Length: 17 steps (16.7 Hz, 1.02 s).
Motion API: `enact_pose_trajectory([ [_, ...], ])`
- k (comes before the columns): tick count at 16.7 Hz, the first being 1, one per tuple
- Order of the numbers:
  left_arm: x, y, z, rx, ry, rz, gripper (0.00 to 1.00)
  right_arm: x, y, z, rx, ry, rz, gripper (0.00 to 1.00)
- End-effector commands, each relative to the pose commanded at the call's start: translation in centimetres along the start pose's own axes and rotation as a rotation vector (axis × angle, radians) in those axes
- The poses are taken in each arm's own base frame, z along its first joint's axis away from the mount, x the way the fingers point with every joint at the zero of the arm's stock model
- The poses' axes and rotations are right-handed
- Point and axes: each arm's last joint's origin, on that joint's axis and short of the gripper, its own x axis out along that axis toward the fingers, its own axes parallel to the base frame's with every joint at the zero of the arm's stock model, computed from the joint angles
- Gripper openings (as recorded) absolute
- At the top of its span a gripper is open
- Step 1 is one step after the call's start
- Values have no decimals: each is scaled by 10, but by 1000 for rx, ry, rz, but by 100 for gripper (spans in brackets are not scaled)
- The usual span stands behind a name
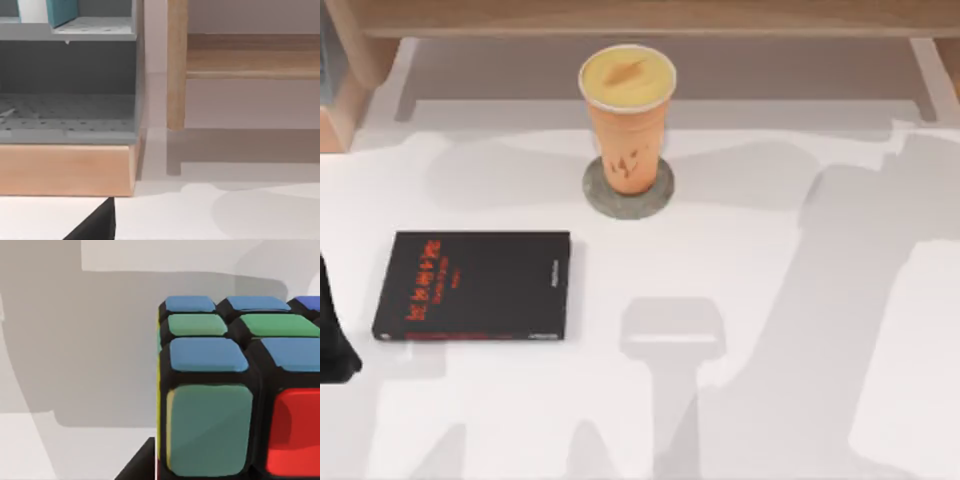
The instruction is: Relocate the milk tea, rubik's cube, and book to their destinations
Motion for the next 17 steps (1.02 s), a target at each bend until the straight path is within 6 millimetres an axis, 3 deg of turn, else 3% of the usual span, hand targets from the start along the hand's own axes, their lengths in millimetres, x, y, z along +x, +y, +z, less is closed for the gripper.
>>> enact_pose_trajectory([
  [8, 0, 0, 0, 0, 0, 0, 100, -10, 26, 10, -71, -107, -25, 0],
  [17, 0, 0, 0, 0, 0, 0, 100, -12, 26, 15, -58, -159, -24, 0],
])
